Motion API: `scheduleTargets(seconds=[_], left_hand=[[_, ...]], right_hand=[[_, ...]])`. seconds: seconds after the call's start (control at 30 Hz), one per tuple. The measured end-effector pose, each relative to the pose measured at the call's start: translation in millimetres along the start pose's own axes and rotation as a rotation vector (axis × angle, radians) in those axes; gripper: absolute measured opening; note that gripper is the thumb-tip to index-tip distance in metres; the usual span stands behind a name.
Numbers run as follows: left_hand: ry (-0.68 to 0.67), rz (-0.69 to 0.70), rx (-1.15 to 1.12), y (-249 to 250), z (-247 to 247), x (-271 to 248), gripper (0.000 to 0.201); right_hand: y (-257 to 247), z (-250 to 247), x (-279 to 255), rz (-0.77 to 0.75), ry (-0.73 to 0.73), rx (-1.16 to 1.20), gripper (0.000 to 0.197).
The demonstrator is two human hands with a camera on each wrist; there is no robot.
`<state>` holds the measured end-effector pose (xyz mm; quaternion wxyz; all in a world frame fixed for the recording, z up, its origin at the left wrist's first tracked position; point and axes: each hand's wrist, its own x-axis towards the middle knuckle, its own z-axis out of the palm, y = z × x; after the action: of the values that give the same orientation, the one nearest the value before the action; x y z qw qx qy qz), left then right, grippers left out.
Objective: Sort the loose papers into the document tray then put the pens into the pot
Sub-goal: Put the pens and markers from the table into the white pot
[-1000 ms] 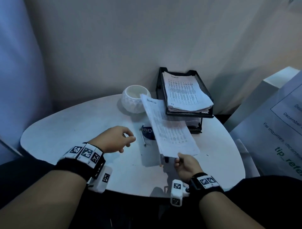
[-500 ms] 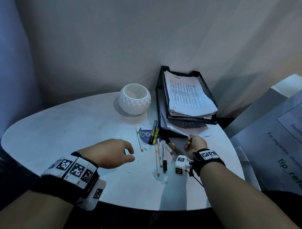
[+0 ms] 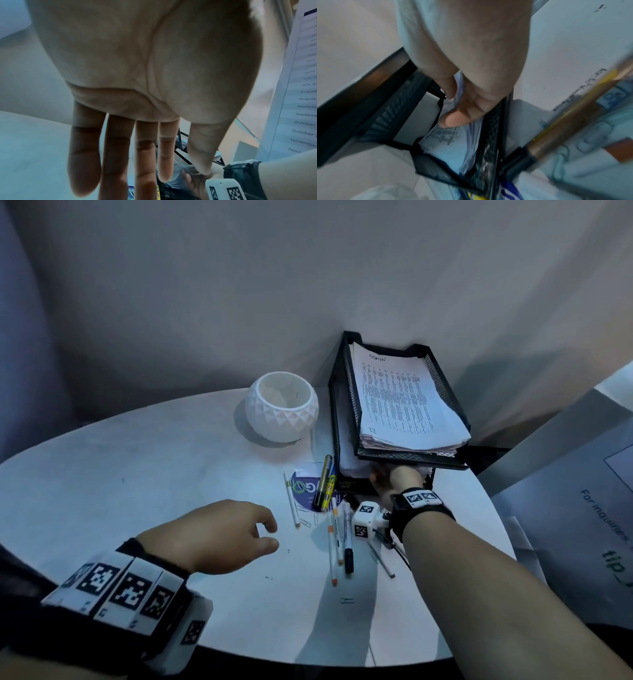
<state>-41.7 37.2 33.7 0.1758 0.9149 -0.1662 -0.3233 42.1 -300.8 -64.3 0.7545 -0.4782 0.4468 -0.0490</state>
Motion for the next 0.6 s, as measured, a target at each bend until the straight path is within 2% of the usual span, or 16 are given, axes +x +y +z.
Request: scheduleTargets(seconds=[0.1,0.17,0.2,0.27,0.33,0.43,0.5,0.6], left_hand=[[0.000,-0.001,-0.011,-1.2,-0.2,0.1,0.035],[0.001,0.001,-0.013,-1.0,-1.9,-0.9,0.035],[0.004,0.002,-0.012,-0.7,-3.2,-1.6,0.034],[0.010,0.005,-0.010,-0.1,-6.2,-3.4,0.036],[0.016,0.014,-0.004,-0.3,-9.2,-5.4,0.036],[0.024,0.025,-0.006,-1.5,-13.2,-8.4,0.037],[0.031,0.031,-0.010,-3.8,-15.2,-10.3,0.038],[0.053,0.029,-0.022,-10.5,-18.9,-13.0,0.037]], right_hand=[[7.8,6.6,-13.2,0.010,0.061,0.019,0.024],[19.8,18.7,-24.5,0.014,0.131,-0.128,0.018],[29.1,26.4,-29.2,0.023,0.131,-0.179,0.016],[46.1,48.3,-46.6,0.001,0.018,-0.251,0.014],[56.3,77.3,-62.7,-0.115,-0.137,-0.415,0.014],[53.2,123.5,-80.5,-0.426,-0.255,-0.695,0.007],[44.5,148.9,-80.8,-0.587,-0.263,-0.861,0.023],[31.1,173.1,-71.5,-0.648,-0.258,-1.097,0.064]])
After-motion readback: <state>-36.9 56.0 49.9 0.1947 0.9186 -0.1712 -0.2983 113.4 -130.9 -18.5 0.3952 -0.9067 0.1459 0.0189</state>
